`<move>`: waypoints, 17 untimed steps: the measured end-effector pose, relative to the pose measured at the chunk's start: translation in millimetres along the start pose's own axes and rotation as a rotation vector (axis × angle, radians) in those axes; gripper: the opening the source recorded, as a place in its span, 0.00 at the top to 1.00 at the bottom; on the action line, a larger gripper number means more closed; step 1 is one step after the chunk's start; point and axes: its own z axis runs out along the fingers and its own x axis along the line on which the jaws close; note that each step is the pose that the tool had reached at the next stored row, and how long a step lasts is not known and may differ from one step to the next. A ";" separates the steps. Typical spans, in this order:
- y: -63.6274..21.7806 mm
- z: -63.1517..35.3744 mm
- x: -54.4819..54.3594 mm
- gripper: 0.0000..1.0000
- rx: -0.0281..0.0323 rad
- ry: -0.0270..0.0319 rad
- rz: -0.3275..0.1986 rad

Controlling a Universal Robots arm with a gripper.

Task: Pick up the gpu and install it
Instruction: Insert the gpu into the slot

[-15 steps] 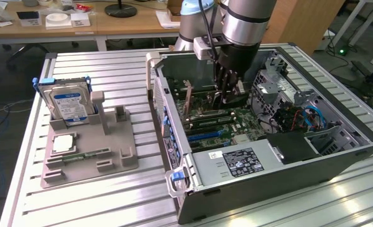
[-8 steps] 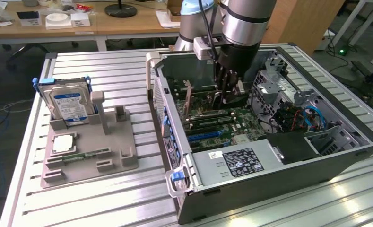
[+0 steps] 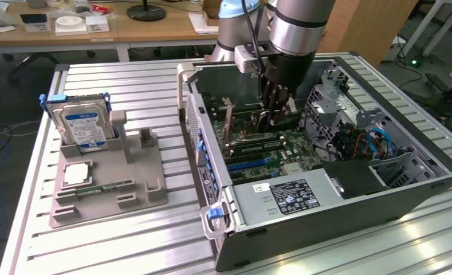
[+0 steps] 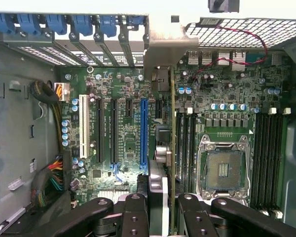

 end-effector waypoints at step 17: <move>0.3 12.7 0.2 0.72 -0.0032 0.0001 0.000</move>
